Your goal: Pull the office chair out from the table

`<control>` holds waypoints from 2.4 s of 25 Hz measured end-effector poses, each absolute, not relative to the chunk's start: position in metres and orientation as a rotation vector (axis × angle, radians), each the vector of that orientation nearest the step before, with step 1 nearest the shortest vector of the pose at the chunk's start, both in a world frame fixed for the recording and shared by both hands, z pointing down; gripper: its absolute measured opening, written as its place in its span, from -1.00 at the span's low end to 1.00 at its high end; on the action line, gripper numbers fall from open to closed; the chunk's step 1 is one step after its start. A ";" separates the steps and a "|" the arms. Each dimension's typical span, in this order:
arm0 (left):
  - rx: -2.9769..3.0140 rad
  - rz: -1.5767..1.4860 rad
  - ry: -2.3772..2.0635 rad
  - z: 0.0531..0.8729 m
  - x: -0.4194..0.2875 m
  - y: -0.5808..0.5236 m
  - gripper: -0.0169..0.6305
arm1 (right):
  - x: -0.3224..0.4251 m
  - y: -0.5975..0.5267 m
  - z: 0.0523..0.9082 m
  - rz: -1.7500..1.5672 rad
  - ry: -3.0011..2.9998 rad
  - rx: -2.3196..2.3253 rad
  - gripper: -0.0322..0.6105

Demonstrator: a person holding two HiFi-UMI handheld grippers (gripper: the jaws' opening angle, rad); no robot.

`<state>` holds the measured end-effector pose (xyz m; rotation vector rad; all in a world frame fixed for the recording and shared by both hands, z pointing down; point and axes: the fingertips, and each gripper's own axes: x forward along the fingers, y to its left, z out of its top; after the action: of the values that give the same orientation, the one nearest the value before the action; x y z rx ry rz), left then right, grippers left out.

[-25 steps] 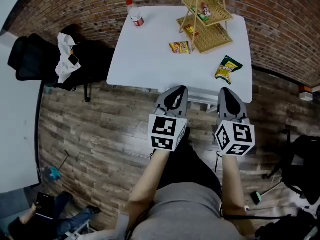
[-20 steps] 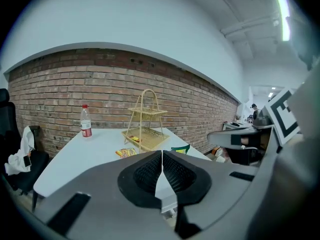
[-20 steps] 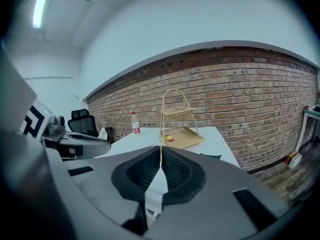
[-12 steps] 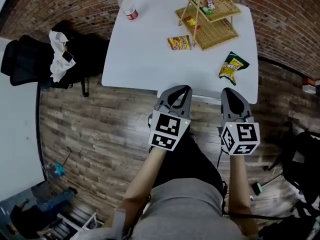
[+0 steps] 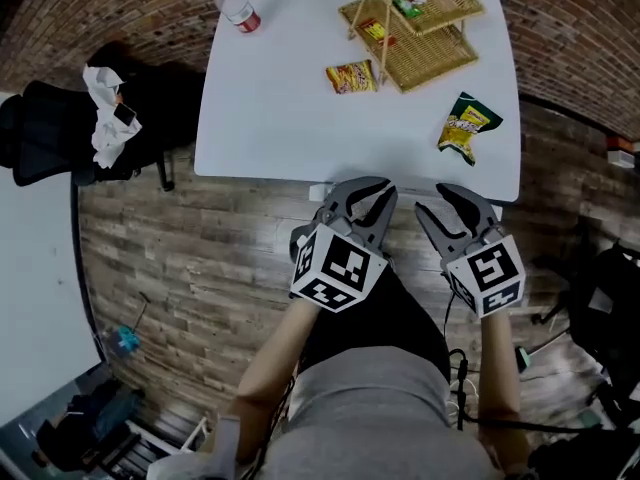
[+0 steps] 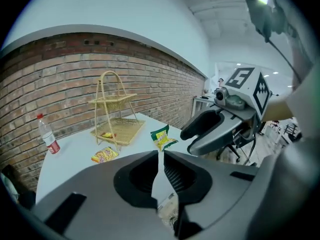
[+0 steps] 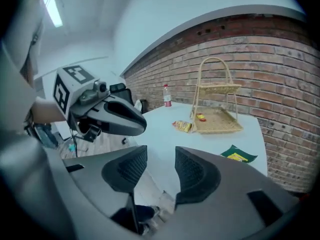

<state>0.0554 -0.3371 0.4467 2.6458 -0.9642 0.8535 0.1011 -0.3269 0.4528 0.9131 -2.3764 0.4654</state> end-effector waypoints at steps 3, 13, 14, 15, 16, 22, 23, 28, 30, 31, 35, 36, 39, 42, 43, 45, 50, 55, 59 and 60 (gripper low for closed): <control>2.689 0.973 -0.835 0.458 0.059 -0.328 -0.52 | 0.093 -0.319 0.461 0.357 -2.319 0.784 -0.33; 2.827 1.543 -0.444 0.496 0.071 -0.311 -0.45 | 0.100 -0.307 0.513 -0.014 -1.993 0.479 -0.33; 2.821 1.558 -0.433 0.499 0.072 -0.312 -0.45 | 0.101 -0.307 0.516 -0.035 -1.976 0.457 -0.33; 2.812 1.582 -0.424 0.503 0.072 -0.314 -0.45 | 0.101 -0.307 0.520 -0.060 -1.962 0.437 -0.33; 2.799 1.614 -0.411 0.507 0.071 -0.315 -0.44 | 0.102 -0.308 0.524 -0.087 -1.948 0.419 -0.33; 2.778 1.843 -0.290 0.529 0.072 -0.316 -0.42 | 0.103 -0.309 0.536 -0.116 -1.875 0.347 -0.33; 2.776 1.879 -0.264 0.533 0.072 -0.315 -0.42 | 0.103 -0.309 0.538 -0.117 -1.865 0.335 -0.33; 2.738 1.789 -0.206 0.545 0.082 -0.312 -0.42 | 0.104 -0.310 0.551 -0.125 -1.831 0.273 -0.33; 2.721 1.798 -0.185 0.552 0.083 -0.311 -0.42 | 0.105 -0.309 0.557 -0.134 -1.814 0.246 -0.34; 2.719 1.815 -0.177 0.554 0.082 -0.312 -0.42 | 0.105 -0.309 0.560 -0.142 -1.805 0.235 -0.35; 2.709 1.895 -0.150 0.566 0.080 -0.312 -0.44 | 0.105 -0.310 0.568 -0.176 -1.771 0.207 -0.54; 2.702 1.910 -0.145 0.568 0.079 -0.311 -0.49 | 0.105 -0.310 0.569 -0.185 -1.768 0.207 -0.57; 2.707 1.919 -0.169 0.570 0.078 -0.312 -0.65 | 0.105 -0.310 0.570 -0.201 -1.769 0.215 -0.58; 2.720 1.915 -0.207 0.570 0.078 -0.313 -0.65 | 0.105 -0.311 0.570 -0.202 -1.777 0.230 -0.58; 2.720 1.911 -0.217 0.570 0.078 -0.312 -0.65 | 0.105 -0.310 0.570 -0.198 -1.779 0.238 -0.58; 2.713 1.904 -0.224 0.570 0.078 -0.312 -0.65 | 0.105 -0.310 0.570 -0.187 -1.781 0.262 -0.58; 2.697 1.899 -0.214 0.569 0.077 -0.311 -0.66 | 0.105 -0.310 0.569 -0.174 -1.786 0.275 -0.59; 2.684 1.903 -0.195 0.569 0.077 -0.305 -0.67 | 0.103 -0.304 0.568 -0.161 -1.803 0.266 -0.60; 2.659 1.912 -0.177 0.570 0.076 -0.294 -0.67 | 0.103 -0.292 0.569 -0.147 -1.808 0.255 -0.61; 2.651 1.916 -0.170 0.570 0.076 -0.289 -0.67 | 0.103 -0.287 0.569 -0.146 -1.810 0.251 -0.61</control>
<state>0.0755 -0.2890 0.5697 2.6509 -0.1701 1.9158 0.1027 -0.2871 0.5689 0.2514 -1.8104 -0.1457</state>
